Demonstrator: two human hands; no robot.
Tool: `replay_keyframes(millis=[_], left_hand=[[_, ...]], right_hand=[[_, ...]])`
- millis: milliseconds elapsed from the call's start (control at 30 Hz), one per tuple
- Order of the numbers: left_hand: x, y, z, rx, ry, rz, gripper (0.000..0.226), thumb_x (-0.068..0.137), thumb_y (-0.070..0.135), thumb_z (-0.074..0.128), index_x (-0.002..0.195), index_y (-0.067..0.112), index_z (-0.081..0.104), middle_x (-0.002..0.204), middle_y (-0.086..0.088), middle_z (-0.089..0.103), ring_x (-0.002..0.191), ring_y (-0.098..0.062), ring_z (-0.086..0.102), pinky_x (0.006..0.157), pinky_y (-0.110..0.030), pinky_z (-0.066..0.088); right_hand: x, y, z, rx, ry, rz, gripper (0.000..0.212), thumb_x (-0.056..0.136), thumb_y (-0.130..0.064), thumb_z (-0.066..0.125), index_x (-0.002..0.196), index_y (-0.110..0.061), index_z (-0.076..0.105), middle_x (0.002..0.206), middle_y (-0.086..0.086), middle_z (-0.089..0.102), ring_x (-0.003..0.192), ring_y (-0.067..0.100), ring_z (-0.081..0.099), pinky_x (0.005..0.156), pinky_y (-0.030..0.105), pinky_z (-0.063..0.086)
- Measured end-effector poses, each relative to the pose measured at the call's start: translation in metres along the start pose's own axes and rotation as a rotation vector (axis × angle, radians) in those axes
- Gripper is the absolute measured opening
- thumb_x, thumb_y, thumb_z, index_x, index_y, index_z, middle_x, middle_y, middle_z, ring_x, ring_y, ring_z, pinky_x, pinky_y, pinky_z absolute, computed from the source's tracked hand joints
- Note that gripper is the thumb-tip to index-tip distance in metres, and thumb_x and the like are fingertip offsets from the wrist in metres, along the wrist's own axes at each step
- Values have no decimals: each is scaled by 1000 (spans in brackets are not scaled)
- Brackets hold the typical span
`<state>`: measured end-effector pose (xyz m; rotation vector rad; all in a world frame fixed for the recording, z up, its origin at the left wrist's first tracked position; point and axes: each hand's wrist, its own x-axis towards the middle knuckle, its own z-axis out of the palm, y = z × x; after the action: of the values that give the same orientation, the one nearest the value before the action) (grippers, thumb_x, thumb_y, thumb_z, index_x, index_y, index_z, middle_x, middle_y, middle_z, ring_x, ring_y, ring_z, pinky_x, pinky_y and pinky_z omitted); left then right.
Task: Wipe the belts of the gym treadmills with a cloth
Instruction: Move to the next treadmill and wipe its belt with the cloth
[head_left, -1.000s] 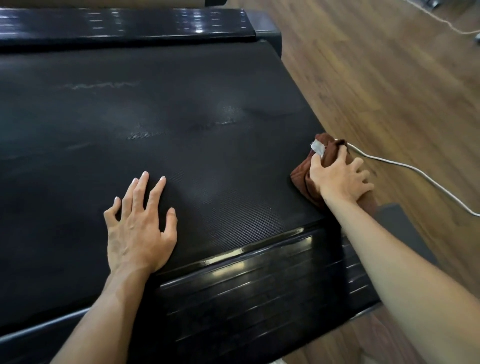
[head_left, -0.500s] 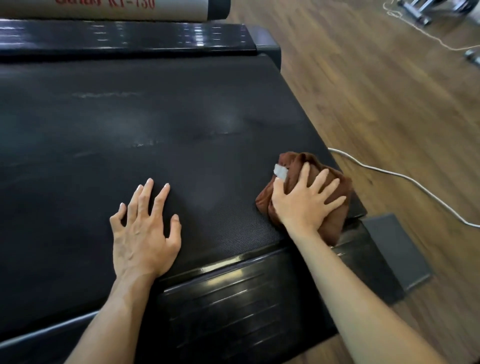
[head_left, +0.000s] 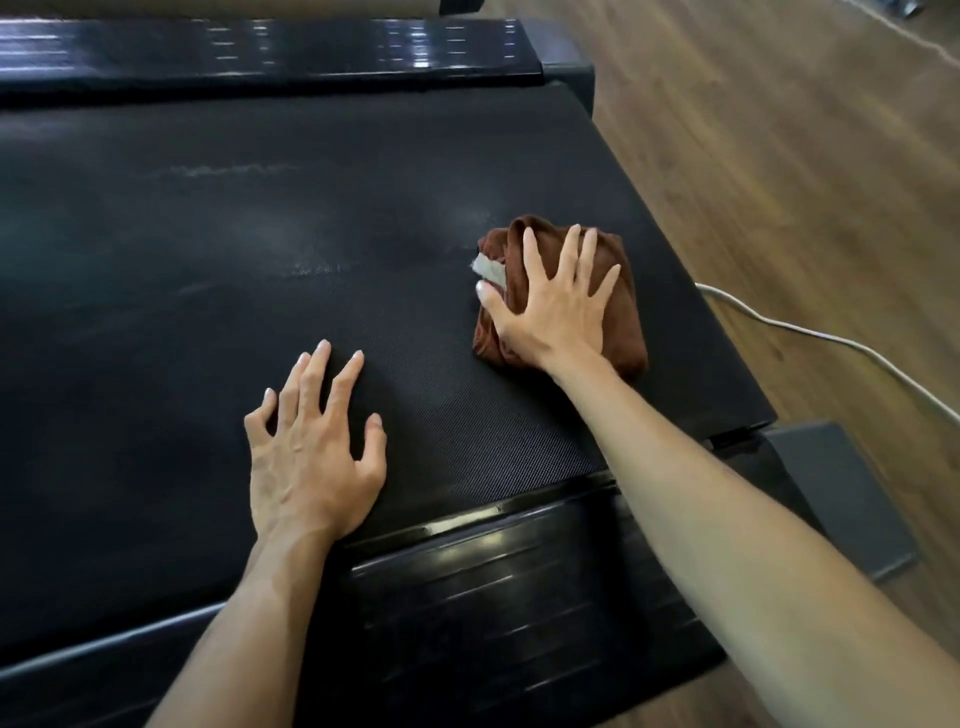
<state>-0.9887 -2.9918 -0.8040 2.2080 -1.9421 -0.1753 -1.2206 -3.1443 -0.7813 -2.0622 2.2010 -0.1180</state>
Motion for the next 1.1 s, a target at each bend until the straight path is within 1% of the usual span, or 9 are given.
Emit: replay_keyframes(millis=[133, 300, 367, 533, 633, 733, 833, 1000, 1100], left_hand=[[2, 2, 1, 4, -2, -4, 64, 98, 46, 41, 160, 33, 27, 171, 3, 14, 158, -14, 9, 121, -47, 16], [0, 0, 2, 19, 1, 5, 68, 95, 52, 23, 160, 33, 25, 171, 3, 13, 158, -14, 8, 121, -47, 16], [0, 1, 2, 9, 9, 11, 69, 94, 53, 22, 160, 32, 26, 171, 3, 14, 158, -14, 9, 121, -46, 16], [0, 1, 0, 9, 13, 14, 70, 94, 53, 23, 160, 32, 26, 171, 3, 14, 158, -14, 8, 121, -46, 16], [1, -1, 1, 3, 8, 14, 70, 93, 54, 24, 160, 32, 27, 171, 2, 14, 158, -14, 9, 122, -46, 16], [1, -1, 2, 4, 8, 12, 70, 93, 54, 24, 159, 32, 27, 171, 2, 15, 158, -15, 10, 122, -47, 17], [1, 0, 2, 0, 10, 14, 70, 93, 53, 23, 159, 32, 27, 170, 2, 15, 158, -16, 10, 122, -48, 18], [1, -1, 1, -19, 16, 16, 69, 93, 53, 24, 159, 32, 28, 170, 1, 18, 158, -16, 12, 123, -48, 19], [0, -1, 1, -18, 20, 18, 69, 93, 53, 24, 159, 32, 29, 170, 1, 18, 158, -16, 12, 122, -48, 19]], right_hand=[[-52, 23, 1, -6, -49, -120, 90, 87, -84, 20, 164, -39, 18, 175, 5, 3, 160, 34, -5, 124, 65, -6], [-5, 36, -2, -36, -40, 244, 76, 95, -75, 27, 163, -43, 19, 174, 8, 3, 158, 42, -8, 121, 69, -8], [36, 30, -9, -28, -60, 291, 75, 97, -73, 26, 164, -40, 18, 174, 10, 2, 158, 43, -8, 121, 70, -8], [81, -11, -9, -62, -136, -1, 76, 97, -75, 27, 164, -40, 16, 174, 6, 4, 159, 37, -3, 124, 65, -4], [44, -26, -1, -79, -144, -250, 82, 90, -83, 32, 162, -46, 19, 174, 1, 9, 160, 31, 1, 126, 61, 1], [-13, -4, 3, -57, -90, -379, 89, 80, -90, 28, 160, -49, 24, 172, -2, 18, 159, 30, 10, 126, 59, 7], [-28, 31, 1, -107, -59, -269, 92, 80, -90, 23, 160, -45, 29, 171, -2, 20, 158, 28, 14, 125, 58, 11], [42, 21, -13, -62, -127, 90, 77, 96, -75, 27, 164, -40, 18, 175, 2, 6, 160, 33, -3, 125, 64, -2], [86, -15, -17, -28, -189, 52, 71, 101, -64, 26, 165, -36, 14, 175, 4, 2, 159, 40, -6, 121, 71, -3]])
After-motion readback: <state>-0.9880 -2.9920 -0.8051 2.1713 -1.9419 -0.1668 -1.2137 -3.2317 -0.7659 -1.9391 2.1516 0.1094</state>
